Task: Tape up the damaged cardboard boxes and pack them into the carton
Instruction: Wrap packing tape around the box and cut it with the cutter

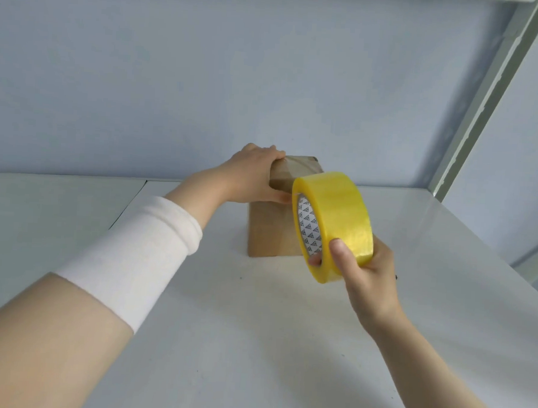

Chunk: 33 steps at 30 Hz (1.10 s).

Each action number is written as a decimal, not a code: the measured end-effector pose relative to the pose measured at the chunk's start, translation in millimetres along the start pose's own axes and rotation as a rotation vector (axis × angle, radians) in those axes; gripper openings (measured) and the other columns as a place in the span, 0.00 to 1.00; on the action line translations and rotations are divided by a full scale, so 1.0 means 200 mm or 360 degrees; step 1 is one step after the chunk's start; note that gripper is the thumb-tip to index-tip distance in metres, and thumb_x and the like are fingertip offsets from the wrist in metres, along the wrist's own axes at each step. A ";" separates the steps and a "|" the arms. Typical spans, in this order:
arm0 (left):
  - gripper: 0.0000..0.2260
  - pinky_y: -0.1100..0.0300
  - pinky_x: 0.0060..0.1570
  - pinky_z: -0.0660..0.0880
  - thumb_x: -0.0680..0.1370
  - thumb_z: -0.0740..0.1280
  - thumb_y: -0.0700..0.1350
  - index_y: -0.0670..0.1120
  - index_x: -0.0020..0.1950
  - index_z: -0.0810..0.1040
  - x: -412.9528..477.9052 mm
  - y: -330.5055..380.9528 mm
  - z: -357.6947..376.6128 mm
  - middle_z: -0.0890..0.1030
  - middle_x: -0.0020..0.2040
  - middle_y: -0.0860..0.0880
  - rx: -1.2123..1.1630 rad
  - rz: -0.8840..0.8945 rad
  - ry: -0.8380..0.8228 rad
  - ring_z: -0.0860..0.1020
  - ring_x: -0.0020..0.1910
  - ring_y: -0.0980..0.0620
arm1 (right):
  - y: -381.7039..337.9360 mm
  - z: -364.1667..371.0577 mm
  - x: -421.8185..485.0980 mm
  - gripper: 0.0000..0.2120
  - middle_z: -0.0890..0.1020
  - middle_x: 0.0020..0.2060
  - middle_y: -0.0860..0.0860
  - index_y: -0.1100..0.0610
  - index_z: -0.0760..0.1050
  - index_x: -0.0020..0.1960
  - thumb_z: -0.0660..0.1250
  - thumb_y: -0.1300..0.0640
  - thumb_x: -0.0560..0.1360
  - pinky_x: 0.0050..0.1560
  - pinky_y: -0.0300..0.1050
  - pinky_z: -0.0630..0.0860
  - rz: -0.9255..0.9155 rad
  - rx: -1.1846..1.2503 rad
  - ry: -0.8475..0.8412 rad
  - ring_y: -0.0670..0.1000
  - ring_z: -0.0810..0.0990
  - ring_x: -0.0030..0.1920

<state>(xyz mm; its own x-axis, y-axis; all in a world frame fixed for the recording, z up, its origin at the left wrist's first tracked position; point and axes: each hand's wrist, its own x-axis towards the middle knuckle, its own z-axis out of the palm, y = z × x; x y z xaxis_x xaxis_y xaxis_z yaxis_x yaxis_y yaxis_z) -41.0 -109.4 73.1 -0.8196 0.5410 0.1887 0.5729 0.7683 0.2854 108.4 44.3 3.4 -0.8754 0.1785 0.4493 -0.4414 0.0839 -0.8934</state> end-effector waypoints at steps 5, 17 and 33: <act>0.36 0.52 0.61 0.64 0.68 0.71 0.62 0.44 0.69 0.66 -0.01 0.03 -0.01 0.71 0.61 0.47 0.0093 0.0007 -0.0020 0.64 0.64 0.44 | 0.00 -0.01 -0.04 0.22 0.82 0.28 0.45 0.61 0.76 0.40 0.64 0.42 0.62 0.32 0.32 0.75 -0.0021 0.0081 0.0071 0.41 0.81 0.30; 0.33 0.52 0.58 0.67 0.70 0.70 0.61 0.43 0.66 0.68 -0.03 0.04 -0.01 0.72 0.59 0.46 0.0046 -0.0029 -0.0012 0.65 0.63 0.45 | -0.06 0.03 -0.09 0.17 0.81 0.25 0.43 0.58 0.75 0.38 0.67 0.43 0.62 0.27 0.30 0.72 0.0029 0.0141 0.0191 0.39 0.79 0.26; 0.32 0.57 0.69 0.58 0.69 0.74 0.54 0.52 0.70 0.66 -0.04 0.03 -0.02 0.59 0.76 0.48 -0.0112 0.0127 0.0112 0.59 0.73 0.50 | -0.04 -0.01 -0.12 0.20 0.81 0.26 0.51 0.60 0.77 0.43 0.67 0.42 0.67 0.27 0.38 0.75 0.0402 0.0005 0.0095 0.46 0.81 0.27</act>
<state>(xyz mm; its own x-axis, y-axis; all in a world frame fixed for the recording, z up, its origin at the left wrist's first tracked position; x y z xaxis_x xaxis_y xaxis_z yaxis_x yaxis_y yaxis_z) -31.1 -109.9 77.9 -0.7716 0.5721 0.2782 0.6361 0.6967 0.3315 133.6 41.7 -0.4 -0.9448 0.2509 0.2107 -0.2111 0.0260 -0.9771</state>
